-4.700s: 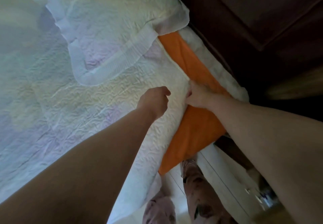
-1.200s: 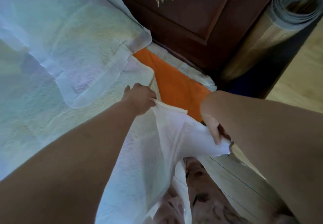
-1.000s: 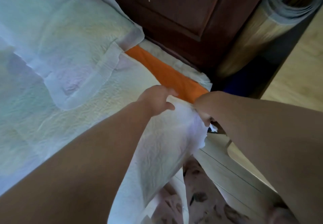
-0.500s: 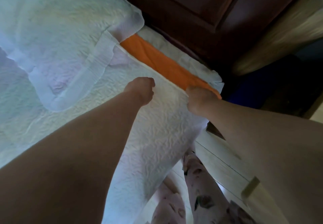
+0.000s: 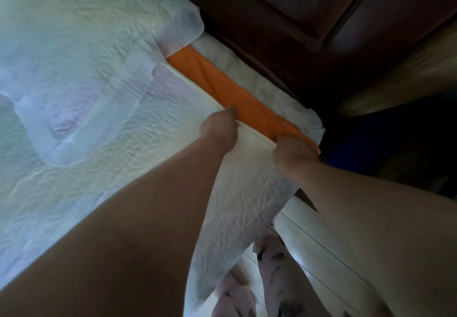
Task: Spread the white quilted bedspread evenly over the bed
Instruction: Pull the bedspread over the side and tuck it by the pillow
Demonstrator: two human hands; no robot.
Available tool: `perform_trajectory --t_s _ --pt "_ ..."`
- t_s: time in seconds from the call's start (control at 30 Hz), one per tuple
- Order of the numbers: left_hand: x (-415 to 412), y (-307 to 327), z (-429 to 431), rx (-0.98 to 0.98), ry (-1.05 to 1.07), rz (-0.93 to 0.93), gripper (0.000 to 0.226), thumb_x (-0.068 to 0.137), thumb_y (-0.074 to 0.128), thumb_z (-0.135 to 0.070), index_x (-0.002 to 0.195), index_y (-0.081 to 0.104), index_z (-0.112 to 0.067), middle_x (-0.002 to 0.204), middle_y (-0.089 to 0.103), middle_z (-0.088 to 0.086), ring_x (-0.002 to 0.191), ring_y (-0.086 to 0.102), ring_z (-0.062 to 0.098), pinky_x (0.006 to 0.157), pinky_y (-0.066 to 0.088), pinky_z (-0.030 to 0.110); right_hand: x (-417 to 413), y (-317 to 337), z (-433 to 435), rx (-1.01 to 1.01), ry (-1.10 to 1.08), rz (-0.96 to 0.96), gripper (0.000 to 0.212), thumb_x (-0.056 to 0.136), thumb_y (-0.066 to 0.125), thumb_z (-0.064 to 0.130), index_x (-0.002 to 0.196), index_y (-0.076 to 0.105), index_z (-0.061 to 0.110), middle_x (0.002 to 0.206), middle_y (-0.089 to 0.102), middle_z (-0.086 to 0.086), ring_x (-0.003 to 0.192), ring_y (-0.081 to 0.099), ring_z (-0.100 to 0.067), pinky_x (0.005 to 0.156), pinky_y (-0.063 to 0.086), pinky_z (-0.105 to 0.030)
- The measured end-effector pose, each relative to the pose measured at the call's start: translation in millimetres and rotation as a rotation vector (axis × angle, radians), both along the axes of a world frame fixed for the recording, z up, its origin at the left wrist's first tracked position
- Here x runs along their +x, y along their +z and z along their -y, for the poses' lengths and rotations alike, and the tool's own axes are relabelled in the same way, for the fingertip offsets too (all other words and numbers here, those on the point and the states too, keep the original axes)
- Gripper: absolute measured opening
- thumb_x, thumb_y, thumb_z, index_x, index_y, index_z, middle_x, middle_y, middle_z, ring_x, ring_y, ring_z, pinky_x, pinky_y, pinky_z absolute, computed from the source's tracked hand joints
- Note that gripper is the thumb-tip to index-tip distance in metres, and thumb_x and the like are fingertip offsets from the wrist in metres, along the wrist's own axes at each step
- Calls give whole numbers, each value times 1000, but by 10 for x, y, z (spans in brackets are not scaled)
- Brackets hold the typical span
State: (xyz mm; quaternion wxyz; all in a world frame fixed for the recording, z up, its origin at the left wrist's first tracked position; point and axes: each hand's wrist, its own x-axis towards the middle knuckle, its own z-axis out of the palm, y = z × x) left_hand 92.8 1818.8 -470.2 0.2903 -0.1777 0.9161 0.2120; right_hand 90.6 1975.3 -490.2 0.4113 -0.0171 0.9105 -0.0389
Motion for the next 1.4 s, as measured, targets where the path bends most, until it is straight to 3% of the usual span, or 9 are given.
perform_trajectory --t_s 0.17,0.4,0.7,0.8,0.9,1.0,1.13,1.23,1.4 --pt "104 103 340 108 60 -38 63 95 45 -15 151 17 -24 127 61 9 119 55 29 98 45 40 7 180 171 -4 -34 -122 37 102 31 13 136 40 2 141 43 -20 127 46 -34 105 39 -41" --pt "402 223 1305 -604 290 -160 65 85 65 -20 139 32 -5 148 34 14 133 35 33 94 43 47 78 333 1013 -287 408 -105 32 91 49 21 123 50 20 126 43 -7 117 49 -28 95 45 -36" --pt "401 -49 2008 -582 271 -123 121 70 78 -46 153 -5 -18 161 -7 10 146 10 37 110 29 57 -131 -18 1961 -318 652 -38 64 98 46 20 152 14 32 162 1 -3 148 12 -26 114 25 -43" --pt "284 -156 2138 -523 259 -85 109 75 76 -38 152 1 -24 160 11 8 137 33 40 101 39 54 -144 -159 2123 -247 653 33 65 98 46 19 152 12 28 161 -3 -8 148 6 -30 114 25 -47" --pt "193 -261 2257 -630 223 -206 62 91 54 -16 146 26 -15 137 47 17 110 58 45 85 48 51 -147 -239 2181 -220 676 62 69 98 47 19 153 7 26 161 -9 -10 148 0 -32 117 22 -49" --pt "149 -199 2319 -727 109 -225 34 93 40 -2 120 59 -3 112 64 26 102 62 46 84 50 47 -173 -311 2196 -216 702 58 69 99 45 19 153 4 27 161 -11 -10 149 -3 -31 118 20 -49" --pt "275 107 2075 -650 -45 -258 27 89 43 -1 107 63 -2 104 67 24 100 63 44 80 49 45 -230 -221 2154 -220 716 82 72 97 48 16 154 5 27 161 -10 -11 149 1 -32 118 22 -44" --pt "416 324 1911 -602 -116 -311 25 88 43 -2 103 62 -4 102 68 20 97 64 41 70 42 39 -173 -33 2111 -351 455 140 71 93 56 24 153 17 21 161 10 -9 147 20 -27 116 28 -35" --pt "676 725 1660 -514 -96 -536 19 79 49 0 90 63 -6 82 69 18 77 67 39 60 32 34 -106 451 2142 -917 -848 463 57 97 31 56 133 52 17 139 52 -2 131 46 -19 108 33 -41"
